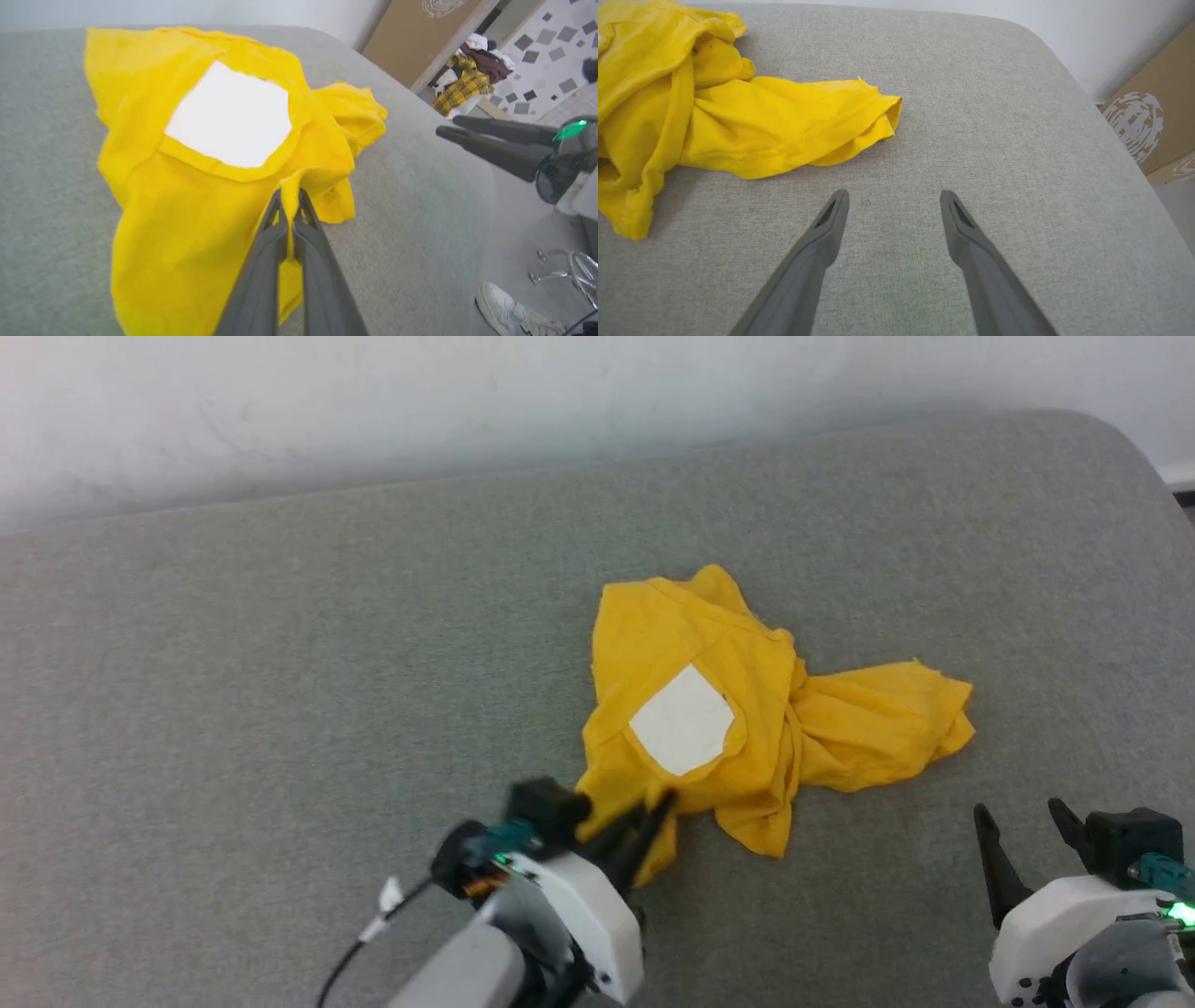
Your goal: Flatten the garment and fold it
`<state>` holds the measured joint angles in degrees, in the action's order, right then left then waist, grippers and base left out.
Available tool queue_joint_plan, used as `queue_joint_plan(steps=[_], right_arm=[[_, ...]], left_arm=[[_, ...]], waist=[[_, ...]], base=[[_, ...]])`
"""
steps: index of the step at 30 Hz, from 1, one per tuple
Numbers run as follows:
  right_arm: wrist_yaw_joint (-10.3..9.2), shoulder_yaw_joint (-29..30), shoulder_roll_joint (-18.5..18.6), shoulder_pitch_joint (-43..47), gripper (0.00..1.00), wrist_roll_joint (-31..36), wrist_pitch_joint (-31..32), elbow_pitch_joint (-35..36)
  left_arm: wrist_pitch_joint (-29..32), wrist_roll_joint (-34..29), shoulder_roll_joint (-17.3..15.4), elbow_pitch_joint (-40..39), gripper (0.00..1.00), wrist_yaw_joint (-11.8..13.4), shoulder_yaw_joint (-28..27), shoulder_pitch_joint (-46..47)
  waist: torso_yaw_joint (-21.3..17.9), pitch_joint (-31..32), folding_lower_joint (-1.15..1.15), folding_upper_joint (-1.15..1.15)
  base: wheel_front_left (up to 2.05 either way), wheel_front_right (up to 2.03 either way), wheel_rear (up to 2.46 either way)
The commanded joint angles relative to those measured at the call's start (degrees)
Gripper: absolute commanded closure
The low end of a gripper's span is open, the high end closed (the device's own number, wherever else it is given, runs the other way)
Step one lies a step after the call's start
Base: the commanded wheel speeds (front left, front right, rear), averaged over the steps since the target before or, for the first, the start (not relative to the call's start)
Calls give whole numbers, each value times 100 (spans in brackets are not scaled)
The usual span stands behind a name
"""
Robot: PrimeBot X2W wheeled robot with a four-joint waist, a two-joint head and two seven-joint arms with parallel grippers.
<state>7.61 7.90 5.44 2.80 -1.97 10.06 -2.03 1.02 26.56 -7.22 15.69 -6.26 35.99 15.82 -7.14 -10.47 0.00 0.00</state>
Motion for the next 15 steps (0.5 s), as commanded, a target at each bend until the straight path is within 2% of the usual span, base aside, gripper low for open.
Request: queue_joint_plan(steps=[1,4,8,12,15], right_arm=[[-12,18,-7,59,0,27,-5,-14],[-12,47,32,124,0,45,21,-36],[-12,-38,66,185,0,23,79,-21],[-12,-199,99,206,0,-21,137,8],[-12,-338,116,184,0,-78,156,37]], left_arm=[[-127,38,-45,-127,100,80,-130,-24],[-435,107,-225,-589,100,271,-508,-57],[-778,533,-433,-1233,100,704,-1409,-269],[-650,749,-792,-1269,100,1282,-2163,-617],[-368,747,-1003,-1024,100,1697,-2421,-927]], waist=[[284,272,0,0],[518,450,0,0],[780,590,0,0],[950,614,0,0],[1014,554,0,0]], base=[[0,0,0],[0,0,0],[0,0,0],[0,0,0],[0,0,0]])
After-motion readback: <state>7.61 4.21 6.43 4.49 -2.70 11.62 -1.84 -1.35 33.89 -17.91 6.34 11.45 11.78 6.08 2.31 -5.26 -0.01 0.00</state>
